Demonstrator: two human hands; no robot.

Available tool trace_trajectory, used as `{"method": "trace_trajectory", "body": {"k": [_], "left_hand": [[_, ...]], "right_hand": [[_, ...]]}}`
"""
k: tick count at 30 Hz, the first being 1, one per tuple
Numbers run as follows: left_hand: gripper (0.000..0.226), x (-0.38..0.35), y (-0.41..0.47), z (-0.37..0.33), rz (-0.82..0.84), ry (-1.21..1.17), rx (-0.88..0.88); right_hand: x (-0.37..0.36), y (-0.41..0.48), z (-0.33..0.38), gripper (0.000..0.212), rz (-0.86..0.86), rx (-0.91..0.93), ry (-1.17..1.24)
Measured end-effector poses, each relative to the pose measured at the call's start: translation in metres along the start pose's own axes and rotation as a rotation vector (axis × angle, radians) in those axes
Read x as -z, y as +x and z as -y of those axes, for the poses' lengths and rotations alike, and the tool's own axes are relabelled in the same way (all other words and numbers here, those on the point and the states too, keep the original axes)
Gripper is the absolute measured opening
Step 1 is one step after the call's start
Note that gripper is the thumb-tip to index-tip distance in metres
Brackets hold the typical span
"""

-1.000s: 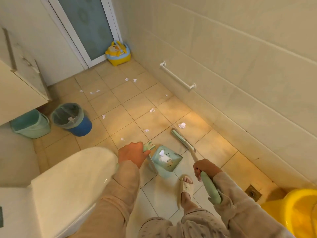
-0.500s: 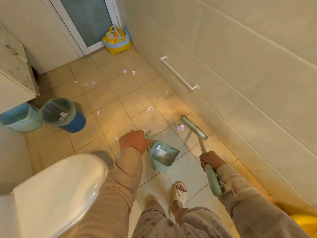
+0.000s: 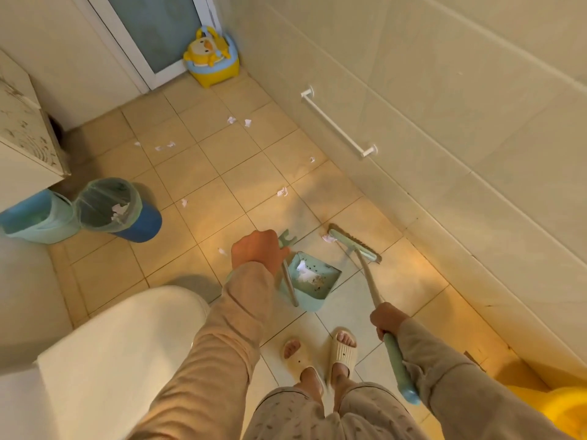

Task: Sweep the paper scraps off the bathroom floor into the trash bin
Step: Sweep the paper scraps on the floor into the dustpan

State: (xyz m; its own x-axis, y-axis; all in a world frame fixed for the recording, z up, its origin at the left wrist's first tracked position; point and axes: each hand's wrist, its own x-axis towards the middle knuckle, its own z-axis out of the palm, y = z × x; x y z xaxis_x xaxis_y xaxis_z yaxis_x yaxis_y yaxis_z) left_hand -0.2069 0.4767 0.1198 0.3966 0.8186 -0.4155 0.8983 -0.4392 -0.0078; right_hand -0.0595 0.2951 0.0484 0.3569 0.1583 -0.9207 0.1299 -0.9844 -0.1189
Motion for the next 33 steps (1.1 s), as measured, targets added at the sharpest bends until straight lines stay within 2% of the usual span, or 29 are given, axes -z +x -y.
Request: {"method": "trace_trajectory", "body": {"k": [3,7,11,15,20,25,29,33], "left_hand": [[0.036,0.000,0.000,-0.002,-0.007,0.011,0.007],[0.036,-0.001,0.000,-0.003,-0.026,0.017,0.009],[0.038,0.000,0.002,-0.004,-0.040,0.024,-0.002],[0.038,-0.003,-0.003,0.003,-0.060,0.029,-0.011],[0.039,-0.005,-0.015,0.015,-0.070,0.009,-0.021],[0.044,-0.011,-0.034,0.031,-0.039,-0.026,0.030],[0.048,-0.024,-0.050,0.052,0.002,-0.130,0.139],[0.045,-0.028,-0.053,0.066,0.042,-0.262,0.265]], "right_hand": [[0.001,-0.003,-0.022,0.037,0.007,-0.013,-0.153],[0.003,-0.009,-0.040,0.009,0.018,-0.014,-0.248],[0.001,-0.015,-0.038,0.031,0.110,0.021,-0.359],[0.022,-0.034,-0.020,0.032,0.259,0.007,-0.194],[0.066,-0.041,-0.007,0.062,0.372,-0.039,0.222],[0.064,-0.040,0.007,0.065,0.394,-0.007,0.210],[0.070,-0.037,0.027,0.047,0.407,0.067,0.253],[0.092,-0.030,0.061,0.044,0.403,0.065,0.311]]}}
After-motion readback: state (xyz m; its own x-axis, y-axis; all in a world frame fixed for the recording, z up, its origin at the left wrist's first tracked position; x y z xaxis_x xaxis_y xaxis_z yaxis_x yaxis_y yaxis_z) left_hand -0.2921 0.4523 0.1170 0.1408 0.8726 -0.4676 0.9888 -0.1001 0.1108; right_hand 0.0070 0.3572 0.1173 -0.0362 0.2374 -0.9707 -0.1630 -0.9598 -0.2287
